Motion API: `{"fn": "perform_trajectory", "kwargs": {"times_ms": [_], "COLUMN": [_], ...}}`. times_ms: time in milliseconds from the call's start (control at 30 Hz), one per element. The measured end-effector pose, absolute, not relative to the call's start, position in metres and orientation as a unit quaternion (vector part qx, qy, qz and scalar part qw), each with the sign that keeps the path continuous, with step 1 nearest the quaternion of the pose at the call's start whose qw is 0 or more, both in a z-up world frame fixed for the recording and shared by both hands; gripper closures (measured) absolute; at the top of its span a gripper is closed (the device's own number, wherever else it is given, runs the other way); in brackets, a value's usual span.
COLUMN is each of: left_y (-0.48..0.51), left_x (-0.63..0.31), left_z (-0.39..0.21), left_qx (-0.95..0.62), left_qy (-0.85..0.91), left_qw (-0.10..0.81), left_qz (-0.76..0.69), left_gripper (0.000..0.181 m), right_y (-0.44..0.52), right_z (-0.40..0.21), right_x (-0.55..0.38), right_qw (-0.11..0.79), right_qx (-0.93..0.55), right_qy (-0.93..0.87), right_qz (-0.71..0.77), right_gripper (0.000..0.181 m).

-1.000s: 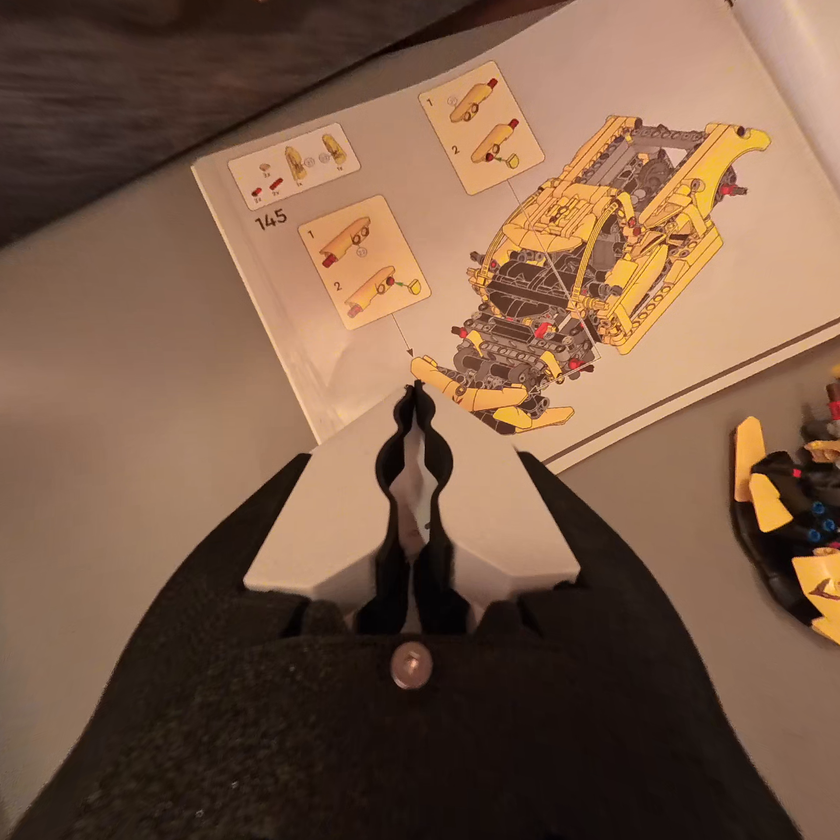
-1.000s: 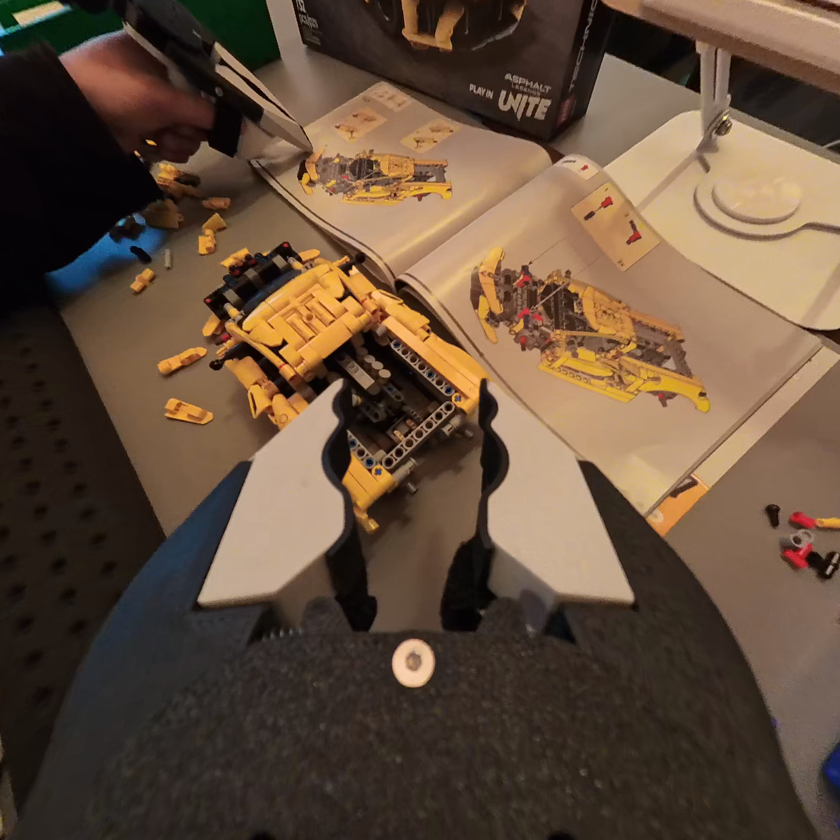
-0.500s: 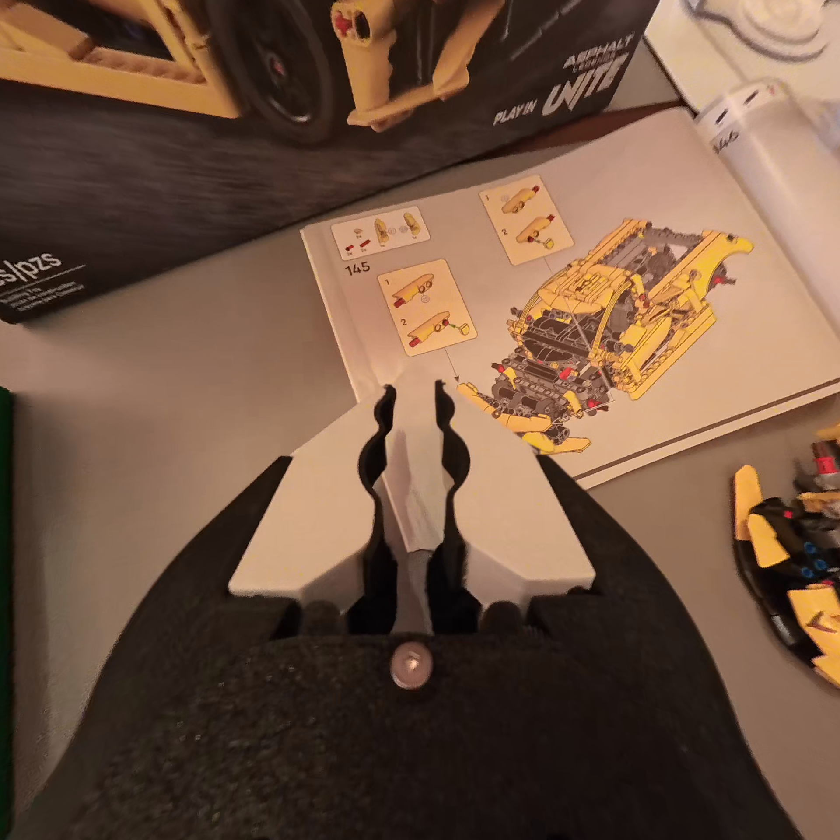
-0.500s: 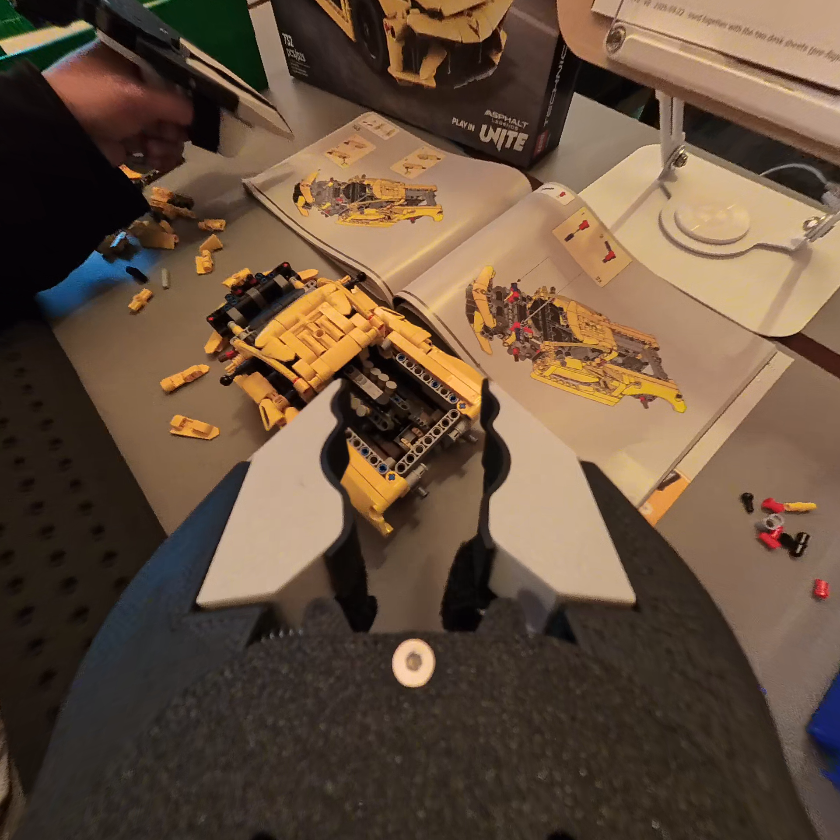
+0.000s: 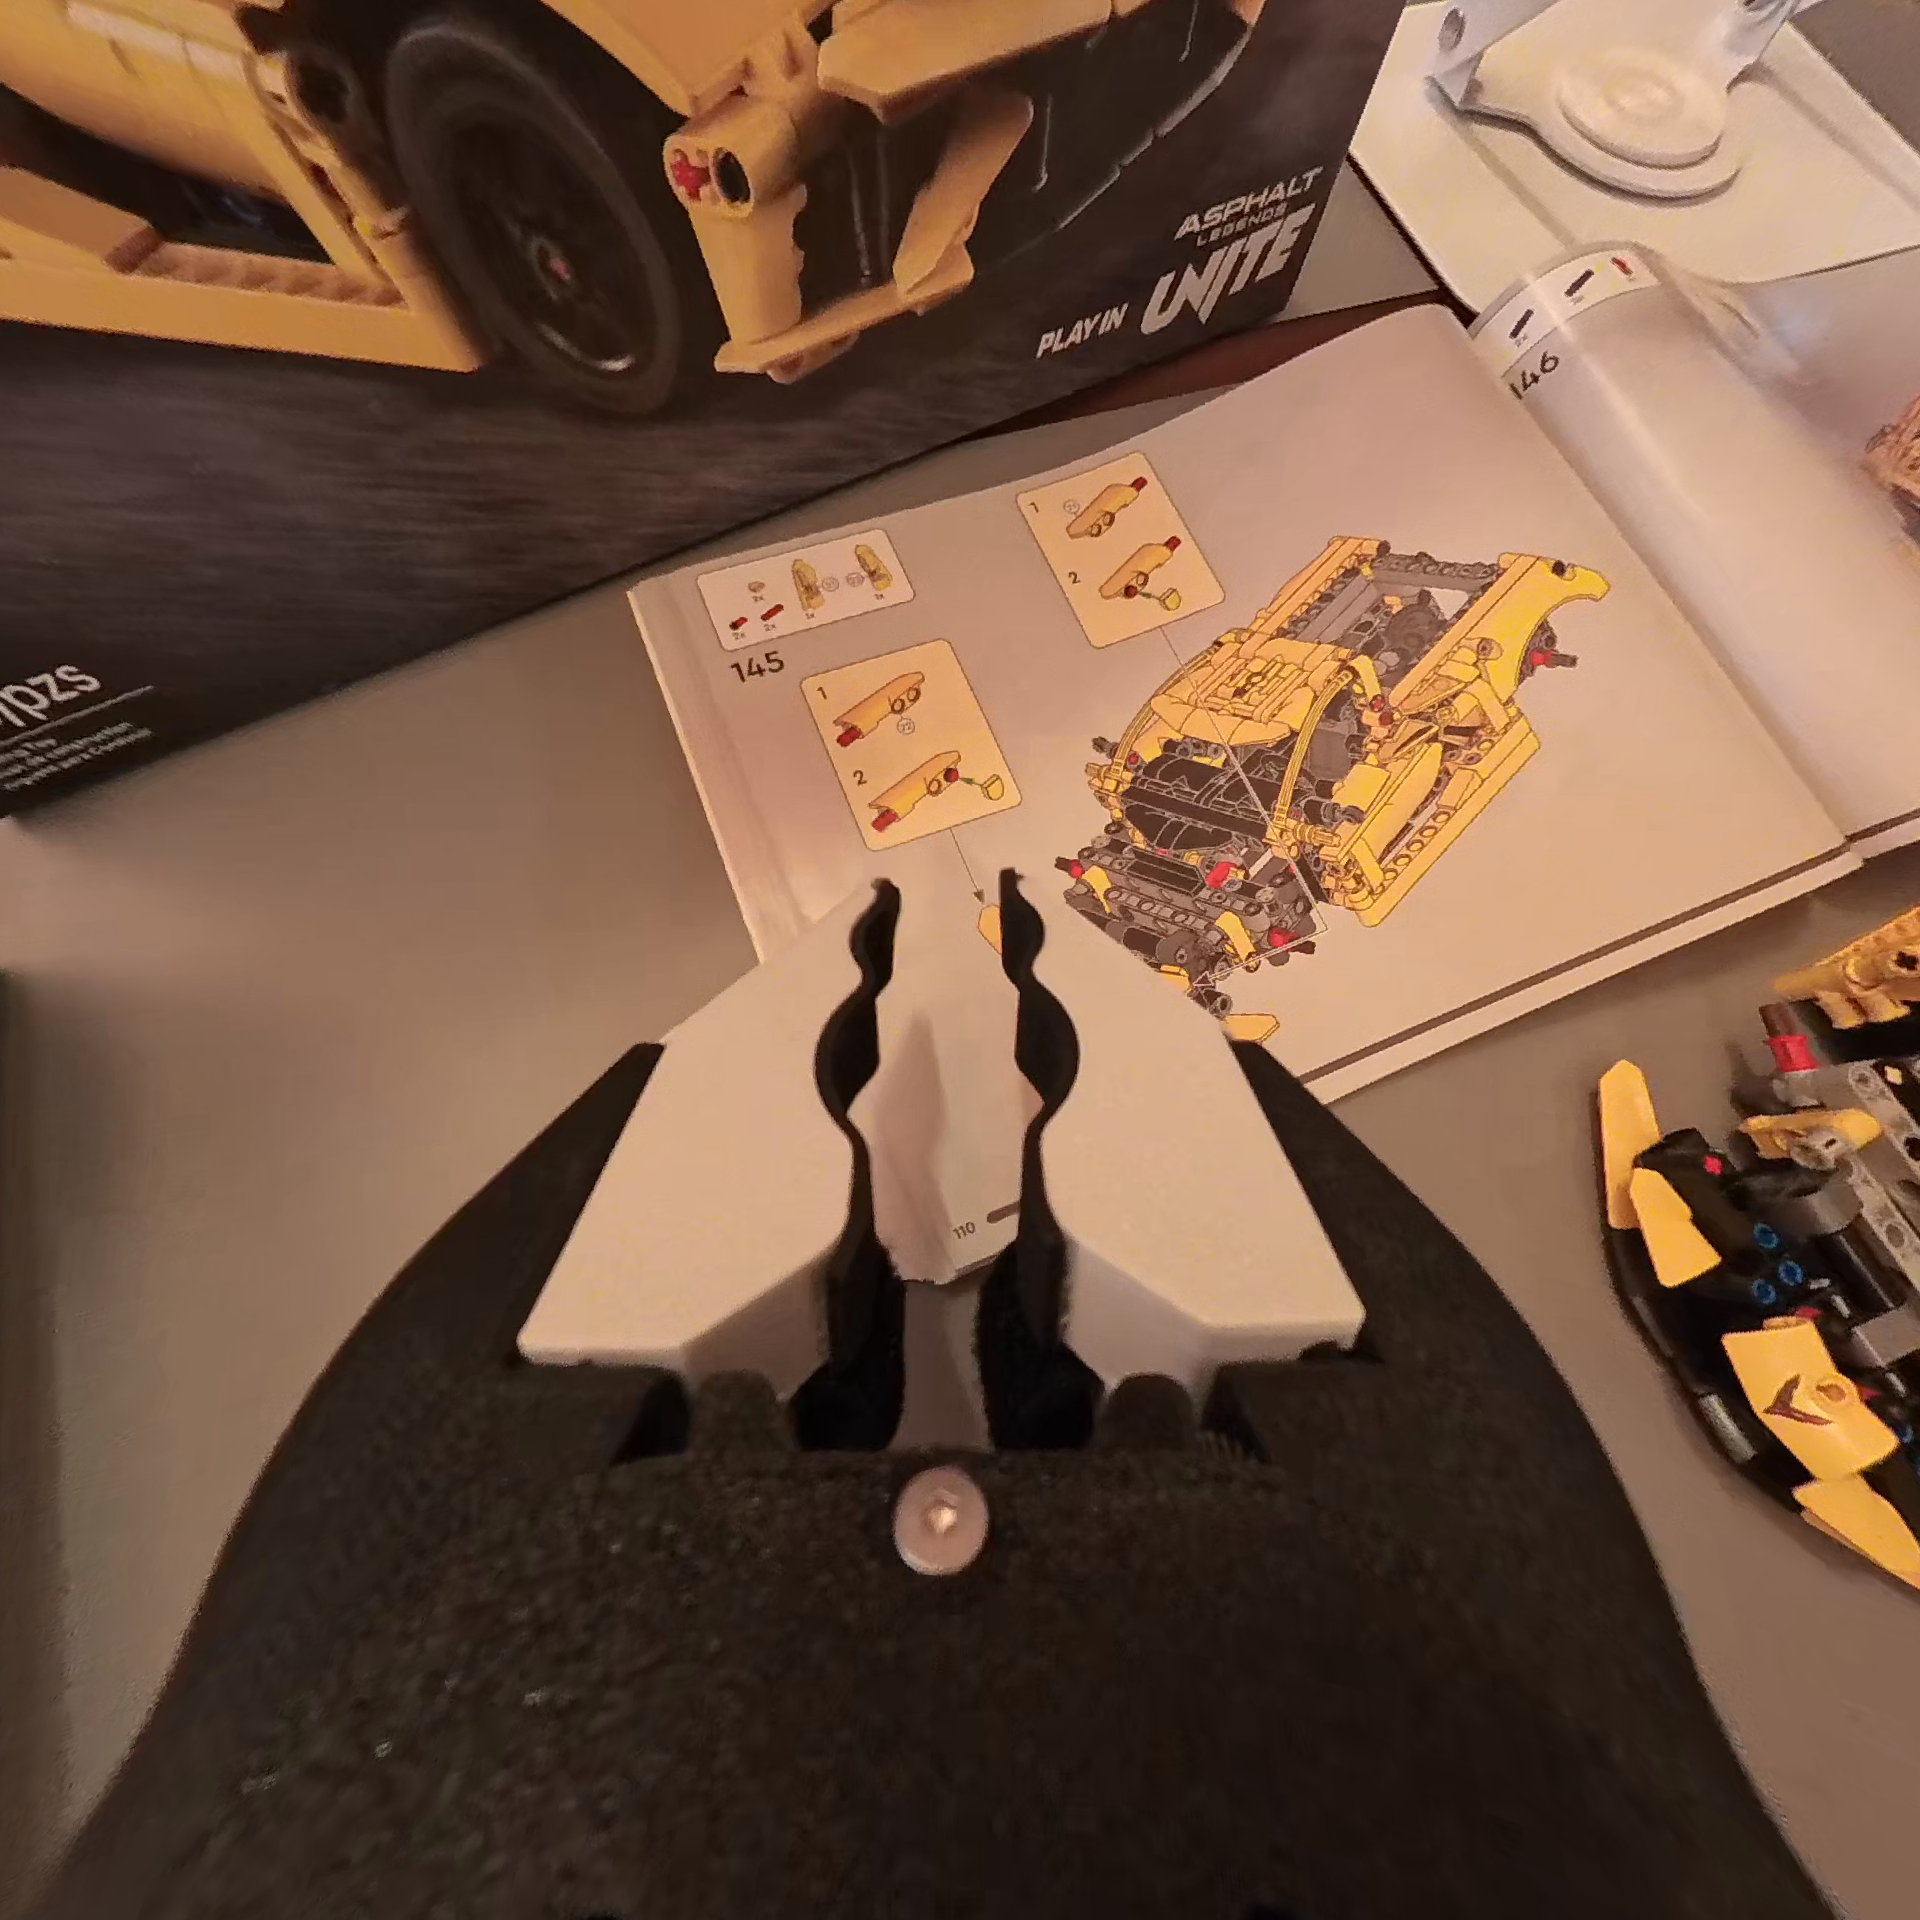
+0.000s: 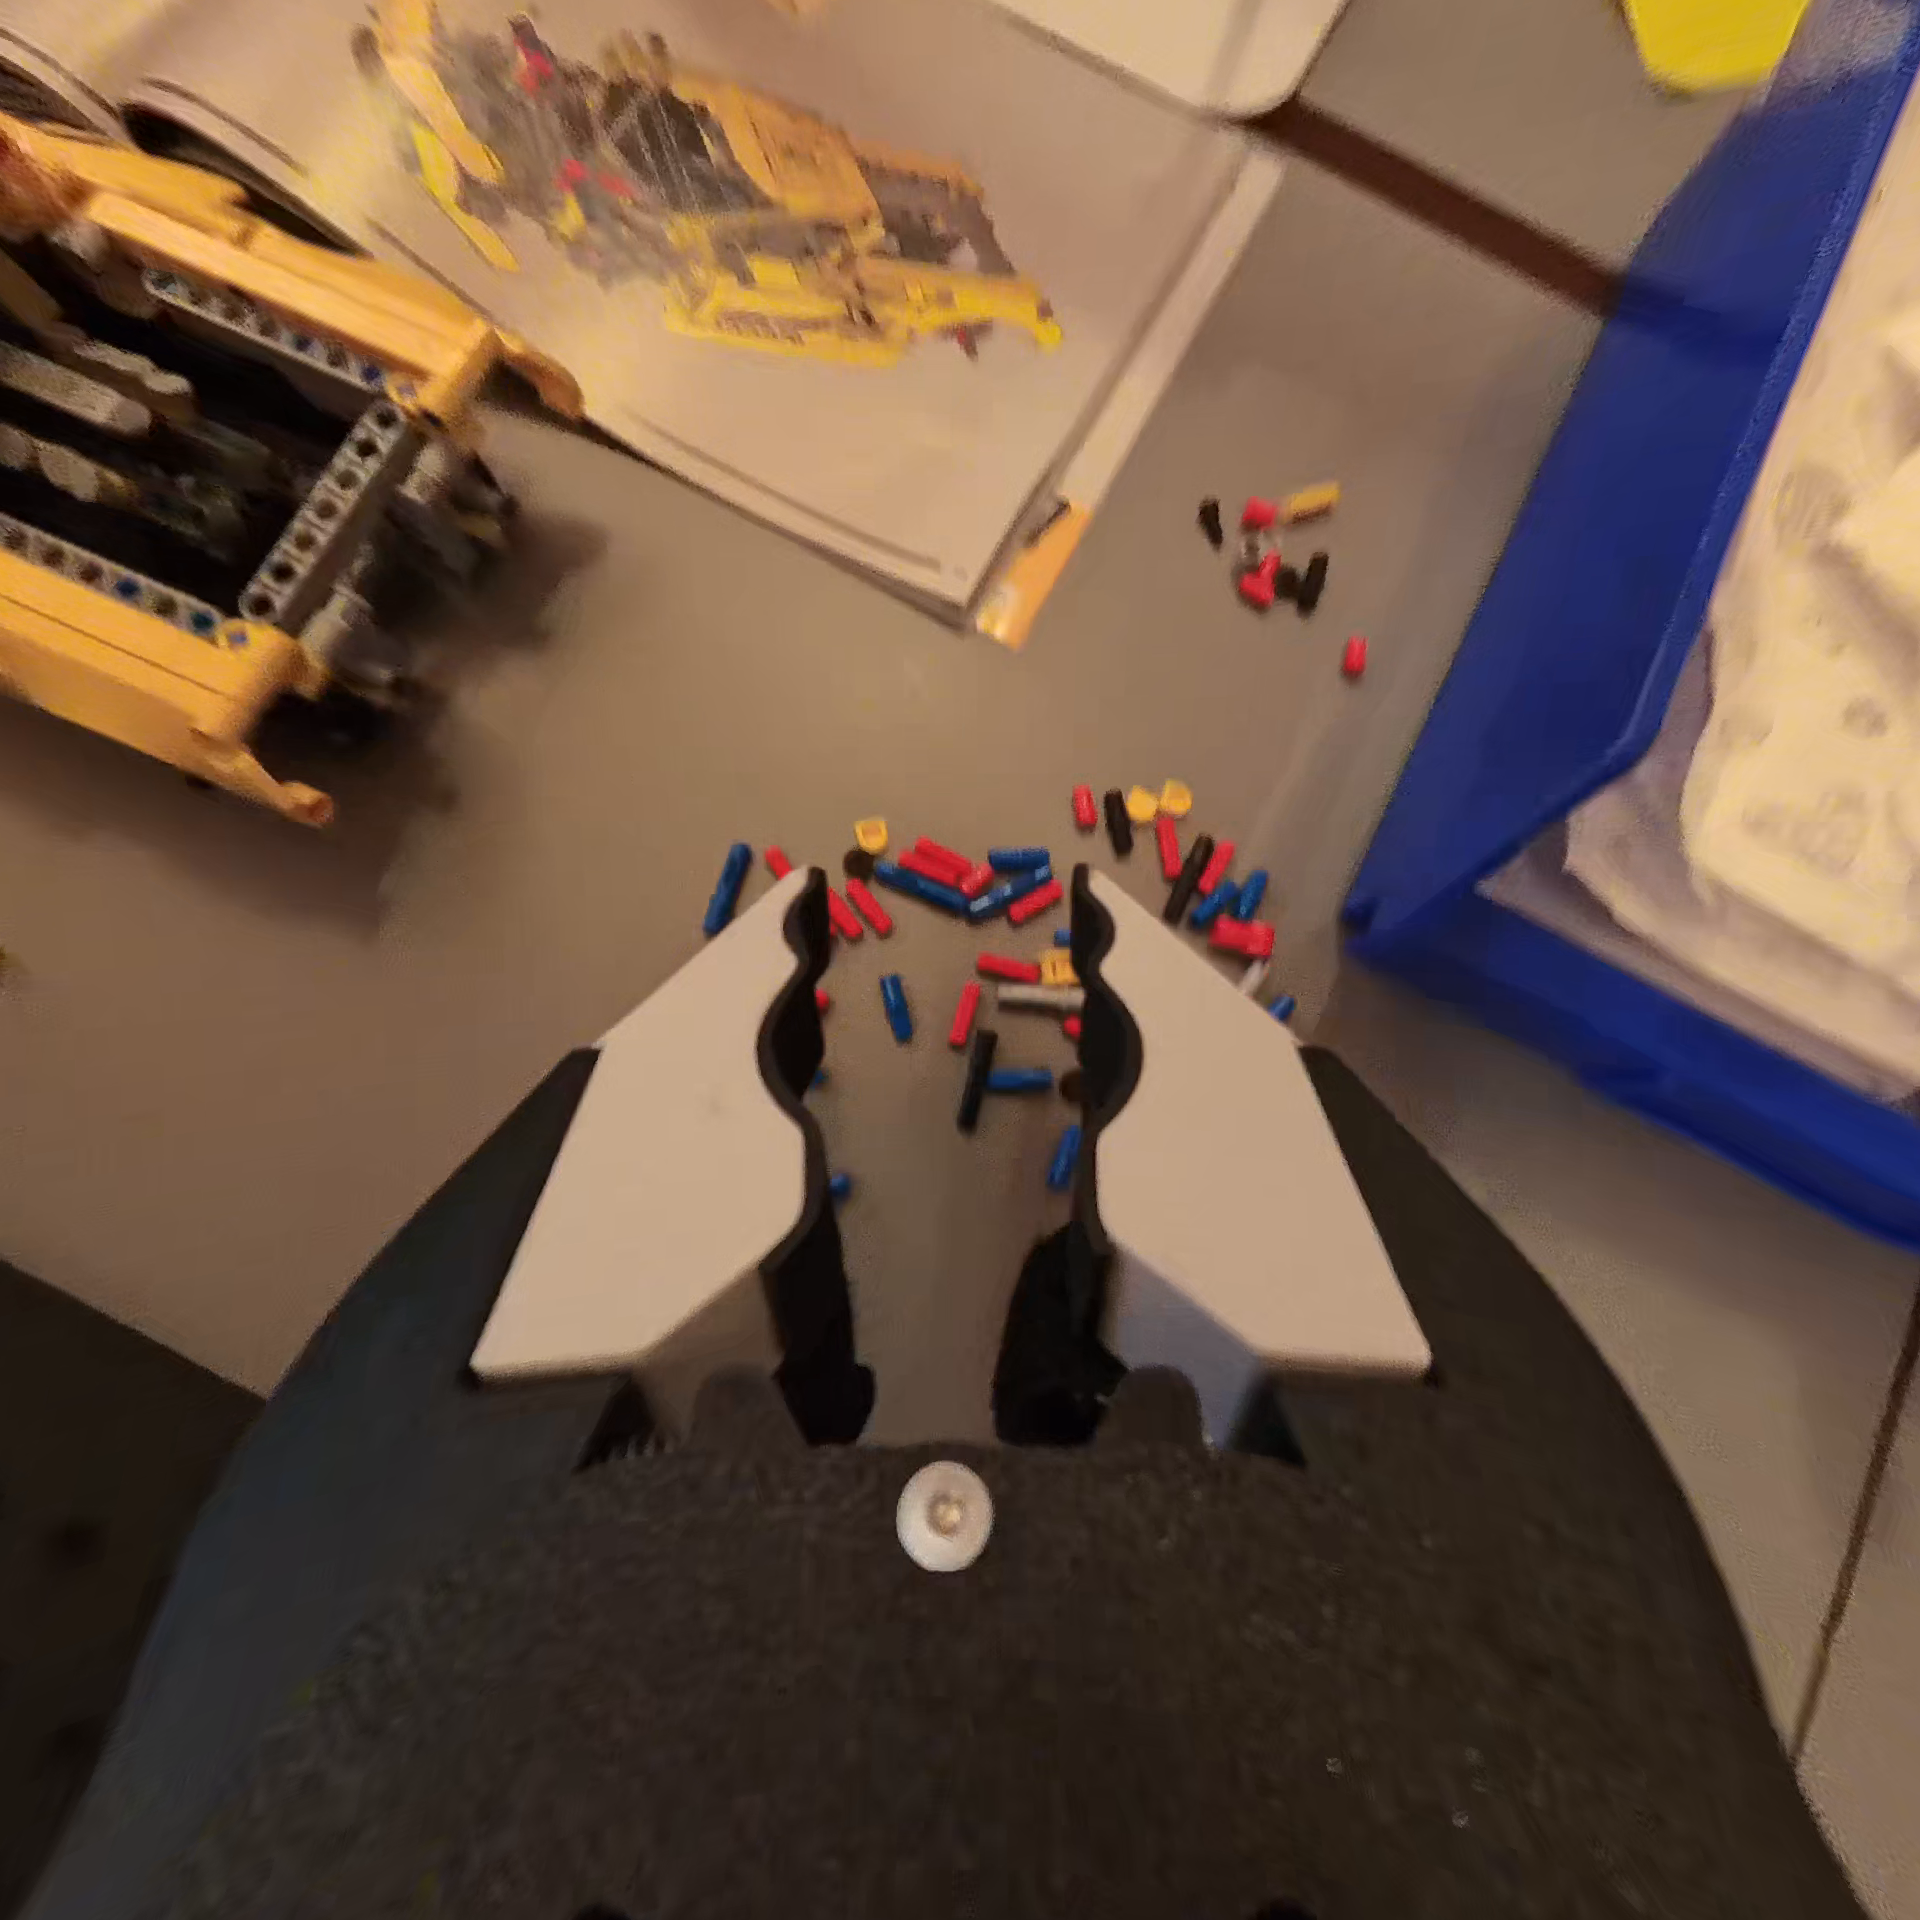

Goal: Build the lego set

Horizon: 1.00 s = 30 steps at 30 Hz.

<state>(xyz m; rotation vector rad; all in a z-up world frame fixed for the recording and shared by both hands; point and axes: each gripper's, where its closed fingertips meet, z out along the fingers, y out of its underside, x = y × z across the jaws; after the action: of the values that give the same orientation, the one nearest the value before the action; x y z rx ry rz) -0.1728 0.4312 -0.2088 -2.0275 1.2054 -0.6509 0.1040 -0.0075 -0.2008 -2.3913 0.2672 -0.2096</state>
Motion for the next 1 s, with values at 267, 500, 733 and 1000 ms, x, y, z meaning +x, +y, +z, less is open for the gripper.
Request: {"fn": "perform_trajectory", "kwargs": {"times_ms": [267,500,733,1000], "left_y": [0.432,0.433,0.433,0.432], "left_x": [-0.172,-0.172,-0.172,-0.172], "left_z": [-0.209,-0.213,-0.216,-0.217], "left_qx": [-0.772,-0.772,-0.770,-0.769], "left_qy": [0.475,0.480,0.486,0.489], "left_qw": [0.355,0.354,0.354,0.354], "left_qz": [-0.231,-0.222,-0.213,-0.209], "left_gripper": [0.162,0.162,0.162,0.162], "right_y": [-0.011,-0.009,-0.009,-0.004], "right_z": [-0.230,-0.240,-0.251,-0.252], "right_x": [0.114,0.126,0.129,0.125], "right_qw": [0.332,0.316,0.295,0.296], "right_qx": [-0.933,-0.942,-0.953,-0.955], "right_qy": [0.117,0.091,0.045,0.011], "right_qz": [-0.073,-0.070,-0.062,-0.031], "right_gripper": [0.160,0.162,0.160,0.170]}}
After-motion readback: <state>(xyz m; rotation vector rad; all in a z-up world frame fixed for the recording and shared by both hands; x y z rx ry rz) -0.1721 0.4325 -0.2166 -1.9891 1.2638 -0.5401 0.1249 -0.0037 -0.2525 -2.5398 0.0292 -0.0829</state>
